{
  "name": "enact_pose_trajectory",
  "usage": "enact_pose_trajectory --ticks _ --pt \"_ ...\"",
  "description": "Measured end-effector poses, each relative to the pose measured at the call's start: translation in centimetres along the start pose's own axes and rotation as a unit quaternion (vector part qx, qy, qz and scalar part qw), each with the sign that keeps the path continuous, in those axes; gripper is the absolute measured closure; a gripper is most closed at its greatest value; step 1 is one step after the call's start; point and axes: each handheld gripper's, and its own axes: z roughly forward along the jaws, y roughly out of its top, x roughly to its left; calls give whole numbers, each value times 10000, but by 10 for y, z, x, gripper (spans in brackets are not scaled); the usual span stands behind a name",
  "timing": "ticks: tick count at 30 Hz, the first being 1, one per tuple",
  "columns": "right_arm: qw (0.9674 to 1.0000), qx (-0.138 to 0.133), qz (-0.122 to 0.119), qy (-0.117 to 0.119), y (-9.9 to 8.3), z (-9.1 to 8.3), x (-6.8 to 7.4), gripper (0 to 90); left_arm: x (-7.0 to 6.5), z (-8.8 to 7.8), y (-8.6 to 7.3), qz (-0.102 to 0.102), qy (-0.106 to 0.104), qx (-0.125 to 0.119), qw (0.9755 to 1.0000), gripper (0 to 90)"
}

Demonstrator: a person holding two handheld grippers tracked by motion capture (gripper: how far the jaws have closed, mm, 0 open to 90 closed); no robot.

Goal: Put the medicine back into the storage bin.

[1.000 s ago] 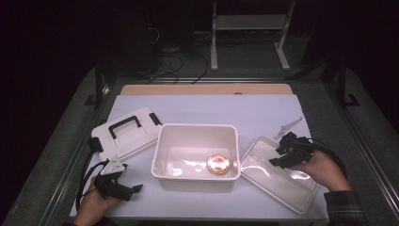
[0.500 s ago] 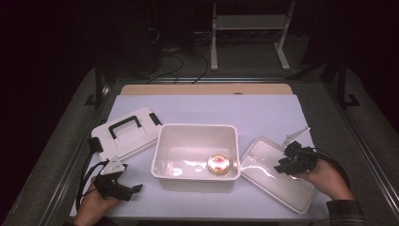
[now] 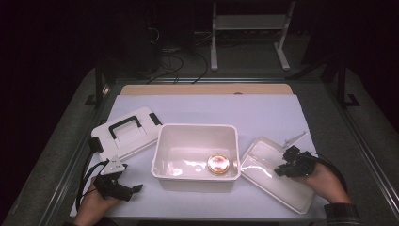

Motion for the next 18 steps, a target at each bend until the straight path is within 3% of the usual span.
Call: enact_pose_trajectory --ticks 1,13,18 --pt "10000 -15 3 -22 -1 2 1 869 0 0 0 1 1 0 10000 0" --pt "9999 37 -120 -9 2 1 1 890 0 0 0 -1 0 -2 10000 0" --pt "9999 3 -97 33 4 -8 -2 891 0 0 0 -1 0 -1 10000 0"
